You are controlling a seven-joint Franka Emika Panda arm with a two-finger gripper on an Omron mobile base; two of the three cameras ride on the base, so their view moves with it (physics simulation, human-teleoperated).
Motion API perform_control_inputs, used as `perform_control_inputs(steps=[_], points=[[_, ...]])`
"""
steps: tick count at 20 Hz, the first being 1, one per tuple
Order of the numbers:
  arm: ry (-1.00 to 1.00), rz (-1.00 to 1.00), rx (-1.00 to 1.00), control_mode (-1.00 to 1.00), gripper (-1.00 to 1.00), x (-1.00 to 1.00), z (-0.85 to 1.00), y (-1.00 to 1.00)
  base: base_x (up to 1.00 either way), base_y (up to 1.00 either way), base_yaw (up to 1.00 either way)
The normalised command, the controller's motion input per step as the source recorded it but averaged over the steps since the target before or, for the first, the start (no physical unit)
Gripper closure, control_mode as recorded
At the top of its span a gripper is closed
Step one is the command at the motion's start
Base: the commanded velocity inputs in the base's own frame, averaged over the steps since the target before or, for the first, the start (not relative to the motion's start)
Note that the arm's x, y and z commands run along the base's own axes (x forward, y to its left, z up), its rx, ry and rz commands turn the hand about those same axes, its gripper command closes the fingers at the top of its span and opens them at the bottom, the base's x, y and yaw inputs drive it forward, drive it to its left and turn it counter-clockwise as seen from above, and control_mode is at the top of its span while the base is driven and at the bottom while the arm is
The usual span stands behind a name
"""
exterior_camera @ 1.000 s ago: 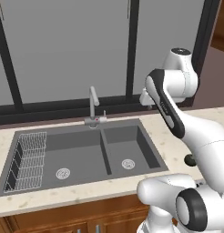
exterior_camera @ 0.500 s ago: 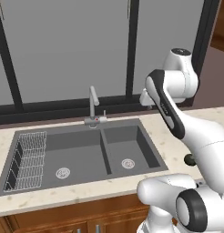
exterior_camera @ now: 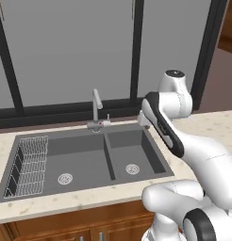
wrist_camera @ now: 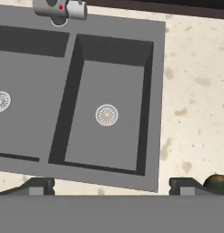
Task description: Turn on the sink faucet. Then move the squash from the counter to the sink. Turn off the sink. Move the vegetable from the sink to the pot next to the stove. Finally move the pot to the front right burner.
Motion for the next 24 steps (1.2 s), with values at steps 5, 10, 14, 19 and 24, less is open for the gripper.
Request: perform_control_inputs(steps=[5,10,14,19,24], points=[[-0.16,0.17,0.07,-1.00,-1.00,0.17,-0.21,-0.02,0.00,0.00,0.00],[-0.20,0.35,0.07,-1.00,-1.00,0.30,-0.19,-0.01,0.00,0.00,0.00],[-0.23,0.35,0.07,-1.00,-1.00,0.20,-0.04,0.00,0.00,0.00,0.00],[-0.10,0.20,0.01,-1.00,-1.00,0.00,0.00,-0.09,0.00,0.00,0.00],[-0.09,0.15,0.01,-1.00,-1.00,0.03,-0.04,0.04,0.00,0.00,0.00]])
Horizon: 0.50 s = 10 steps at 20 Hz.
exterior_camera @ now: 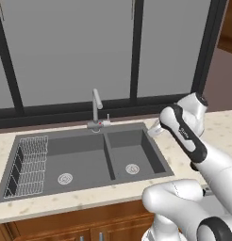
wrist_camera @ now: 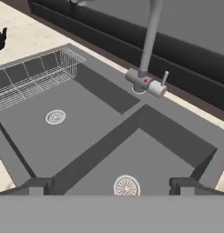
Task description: Turn on the sink faucet. Then move the squash from the counter to the sink. Turn off the sink. Move the vegetable from the sink to the pot next to the stove. Finally move the pot to the front right burner.
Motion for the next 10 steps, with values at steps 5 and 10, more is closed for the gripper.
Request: perform_control_inputs(steps=[5,10], points=[[-0.20,0.10,0.04,-1.00,-1.00,0.25,-0.12,0.32,0.00,0.00,0.00],[-0.18,0.11,0.06,-1.00,-1.00,0.19,-0.08,0.14,0.00,0.00,0.00]])
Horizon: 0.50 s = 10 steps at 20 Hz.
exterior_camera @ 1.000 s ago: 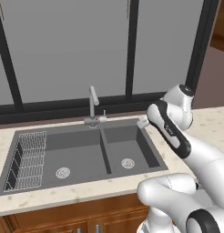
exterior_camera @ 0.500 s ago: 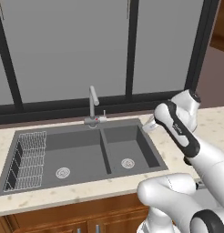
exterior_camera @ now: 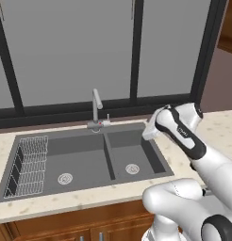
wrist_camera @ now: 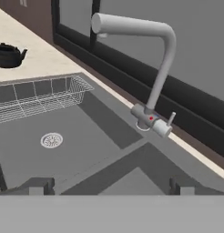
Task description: Turn on the sink faucet. Then move the squash from the counter to the sink. Turn off the sink. Move the vegetable from the sink to the pot next to the stove. Finally move the pot to the front right burner.
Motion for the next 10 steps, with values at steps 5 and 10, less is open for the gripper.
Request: perform_control_inputs(steps=[5,10], points=[[-0.15,0.08,0.06,-1.00,-1.00,0.34,-0.03,0.14,0.00,0.00,0.00],[-0.07,0.01,0.03,-1.00,-1.00,0.51,0.00,0.21,0.00,0.00,0.00]])
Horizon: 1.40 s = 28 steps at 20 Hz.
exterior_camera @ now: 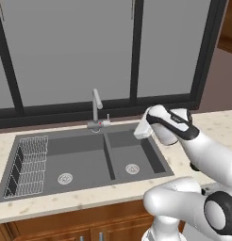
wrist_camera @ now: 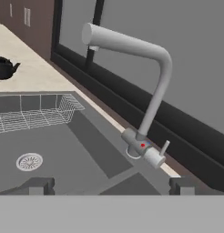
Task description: Turn on the sink faucet. Then move the squash from the counter to the sink. Turn off the sink. Move the vegetable from the sink to the pot next to the stove. Finally move the pot to the front right burner.
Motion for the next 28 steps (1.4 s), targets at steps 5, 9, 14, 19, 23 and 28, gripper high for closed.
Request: perform_control_inputs(steps=[5,9,14,19,23,28], points=[[0.00,0.04,0.00,-1.00,-1.00,0.50,-0.03,0.12,0.00,0.00,0.00],[0.00,0.05,0.00,-1.00,-1.00,0.47,-0.23,0.05,0.00,0.00,0.00],[0.00,0.04,0.00,-1.00,-1.00,0.45,-0.18,0.00,0.00,0.00,0.00],[0.00,0.02,0.00,-1.00,-1.00,0.44,-0.13,0.01,0.00,0.00,0.00],[0.00,0.00,0.00,-1.00,-1.00,0.36,-0.10,0.12,0.00,0.00,0.00],[0.00,0.00,0.00,-1.00,-1.00,0.31,-0.07,0.20,0.00,0.00,0.00]])
